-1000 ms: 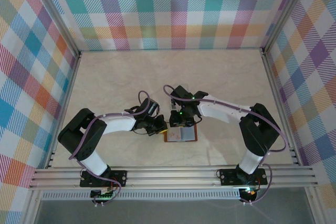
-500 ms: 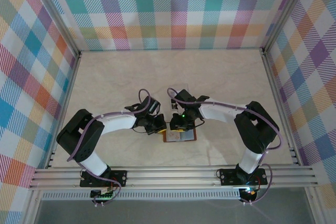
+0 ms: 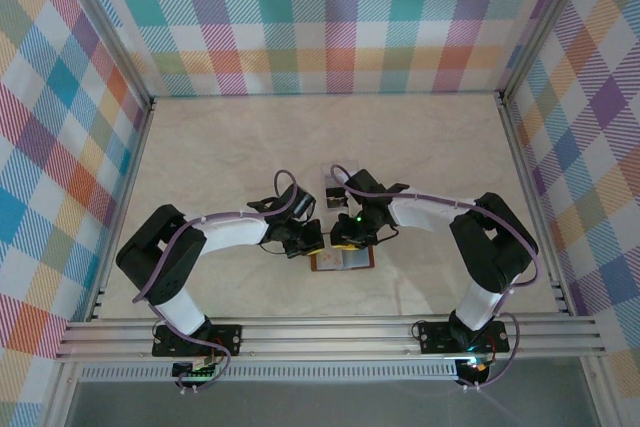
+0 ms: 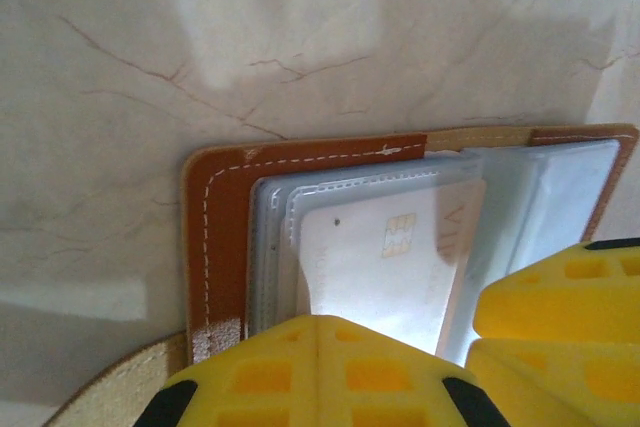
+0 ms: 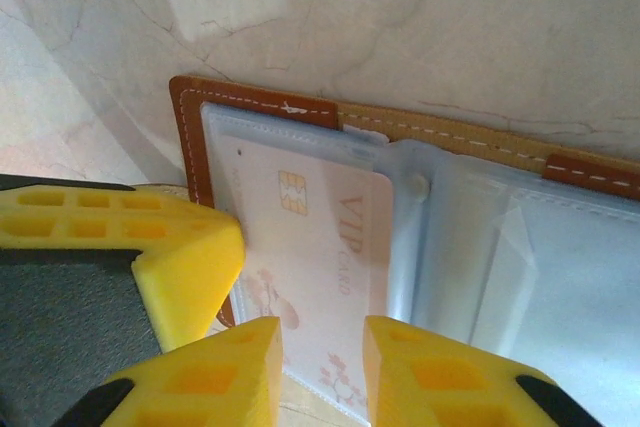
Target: Take the credit cards out of the card holder
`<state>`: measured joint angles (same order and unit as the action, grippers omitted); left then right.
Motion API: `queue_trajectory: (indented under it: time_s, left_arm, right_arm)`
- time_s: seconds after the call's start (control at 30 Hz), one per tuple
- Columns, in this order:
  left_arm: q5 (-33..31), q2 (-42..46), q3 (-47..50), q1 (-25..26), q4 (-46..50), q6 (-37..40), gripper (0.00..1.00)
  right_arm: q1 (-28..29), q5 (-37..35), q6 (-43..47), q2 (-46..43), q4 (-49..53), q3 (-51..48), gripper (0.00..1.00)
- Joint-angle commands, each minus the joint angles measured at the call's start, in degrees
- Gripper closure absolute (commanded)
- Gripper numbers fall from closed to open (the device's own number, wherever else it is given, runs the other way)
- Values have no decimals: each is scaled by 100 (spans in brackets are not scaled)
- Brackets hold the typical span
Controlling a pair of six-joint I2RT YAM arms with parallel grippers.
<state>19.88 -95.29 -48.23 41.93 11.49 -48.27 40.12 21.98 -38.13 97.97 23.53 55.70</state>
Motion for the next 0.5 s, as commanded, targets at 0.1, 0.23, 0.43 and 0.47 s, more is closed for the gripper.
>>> queue_trajectory:
  time_s: [0.1,0.23,0.43,0.47]
  left_arm:
    - [-69,-196,98,36,101,124,95]
    - [-81,-232,103,36,82,125,95]
    - [-95,-236,95,43,91,128,95]
    - [-89,-232,102,38,91,129,95]
  right_arm:
    - [-39,199,63,-42,-164,-86,71]
    - [-39,193,78,15,-182,-117,71]
    - [-39,6,139,38,-77,-130,71]
    - [-37,-22,151,29,-54,-130,71]
